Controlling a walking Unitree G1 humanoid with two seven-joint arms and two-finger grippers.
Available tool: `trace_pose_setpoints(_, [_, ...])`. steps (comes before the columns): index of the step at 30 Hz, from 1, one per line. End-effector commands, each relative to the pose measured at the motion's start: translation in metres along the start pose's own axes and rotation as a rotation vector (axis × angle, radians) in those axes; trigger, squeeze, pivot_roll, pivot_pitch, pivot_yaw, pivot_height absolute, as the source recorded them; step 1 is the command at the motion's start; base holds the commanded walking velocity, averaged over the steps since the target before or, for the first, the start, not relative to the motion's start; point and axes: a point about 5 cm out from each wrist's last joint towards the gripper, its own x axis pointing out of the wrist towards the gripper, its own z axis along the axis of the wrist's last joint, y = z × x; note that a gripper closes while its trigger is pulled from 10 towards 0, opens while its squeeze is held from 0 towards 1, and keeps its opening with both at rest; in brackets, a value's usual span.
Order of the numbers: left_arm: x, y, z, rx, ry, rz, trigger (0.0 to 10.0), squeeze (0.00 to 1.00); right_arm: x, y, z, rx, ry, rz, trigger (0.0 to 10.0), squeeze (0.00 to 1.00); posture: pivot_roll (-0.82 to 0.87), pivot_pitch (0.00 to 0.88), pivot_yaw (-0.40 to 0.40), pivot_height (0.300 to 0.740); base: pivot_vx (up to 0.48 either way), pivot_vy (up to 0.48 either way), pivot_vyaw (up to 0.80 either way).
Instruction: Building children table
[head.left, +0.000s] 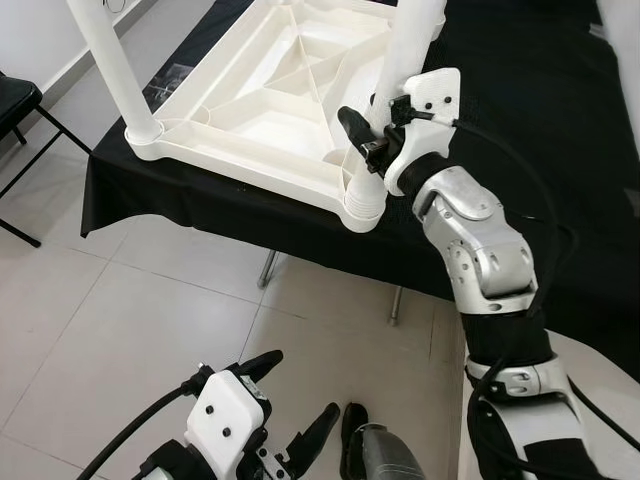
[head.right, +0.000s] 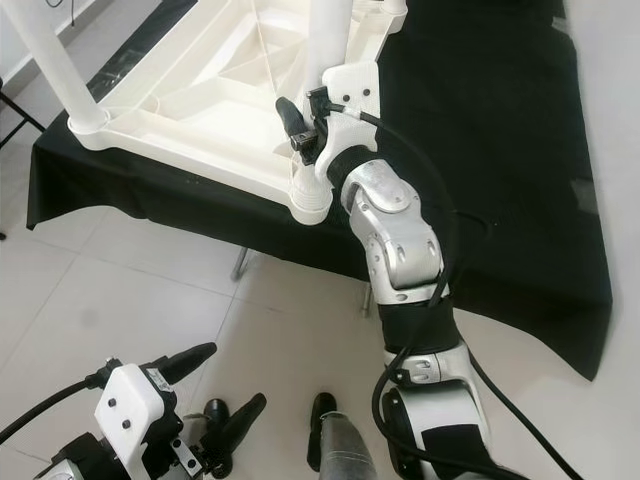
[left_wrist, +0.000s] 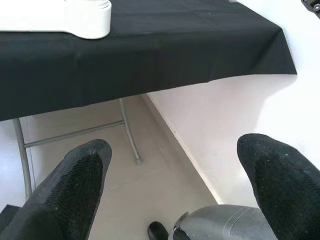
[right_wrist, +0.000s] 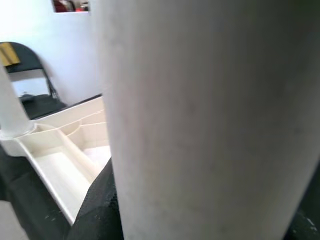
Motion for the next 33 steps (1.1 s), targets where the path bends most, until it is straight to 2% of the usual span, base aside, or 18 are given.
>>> trace_pose_setpoints(1, [-0.001, 0.0, -0.005, -0.001, 0.017, 0.011, 10.0, 0.0, -0.008, -0.013, -0.04, 0.017, 0.192, -0.097, 10.0, 0.0, 0.05, 0.339, -0.067, 0.74, 0.0, 0.0, 0.0])
trace_pose_setpoints(3, [-0.001, 0.001, -0.006, 0.002, 0.017, 0.013, 10.0, 0.0, -0.01, -0.012, -0.042, 0.041, 0.194, -0.165, 10.0, 0.0, 0.04, 0.337, -0.066, 0.74, 0.0, 0.0, 0.0])
trace_pose_setpoints(6, [0.0, 0.001, -0.006, 0.005, 0.016, 0.014, 10.0, 0.0, -0.014, -0.007, -0.043, 0.059, 0.197, -0.199, 10.0, 0.0, 0.04, 0.336, -0.065, 0.74, 0.0, 0.0, 0.0])
trace_pose_setpoints(12, [0.001, 0.003, -0.007, 0.01, 0.013, 0.017, 10.0, 0.0, -0.016, 0.004, -0.046, 0.095, 0.2, -0.211, 10.0, 0.0, 0.04, 0.332, -0.063, 0.74, 0.0, 0.0, 0.0])
trace_pose_setpoints(25, [0.005, 0.009, -0.008, 0.032, 0.004, 0.05, 10.0, 0.0, -0.014, 0.008, -0.039, 0.112, 0.159, -0.224, 10.0, 0.0, 0.04, 0.311, -0.068, 0.74, 0.0, 0.0, 0.0])
trace_pose_setpoints(28, [0.004, 0.016, -0.008, 0.042, 0.006, 0.111, 10.0, 0.0, -0.014, 0.01, -0.036, 0.124, 0.113, -0.193, 10.0, 0.0, 0.04, 0.301, -0.068, 0.74, 0.0, 0.0, 0.0])
trace_pose_setpoints(30, [0.004, 0.02, -0.007, 0.049, 0.008, 0.144, 10.0, 0.0, -0.015, 0.012, -0.034, 0.115, 0.084, -0.15, 10.0, 0.0, 0.04, 0.299, -0.067, 0.74, 0.0, 0.0, 0.0])
trace_pose_setpoints(32, [0.004, 0.029, -0.006, 0.072, 0.008, 0.209, 10.0, 0.0, -0.02, 0.016, -0.031, 0.092, 0.024, -0.054, 10.0, 0.0, 0.05, 0.293, -0.067, 0.74, 0.0, 0.0, 0.0])
trace_pose_setpoints(33, [0.004, 0.029, -0.006, 0.072, 0.008, 0.209, 10.0, 0.0, -0.02, 0.016, -0.031, 0.092, 0.024, -0.054, 10.0, 0.0, 0.05, 0.293, -0.067, 0.74, 0.0, 0.0, 0.0])
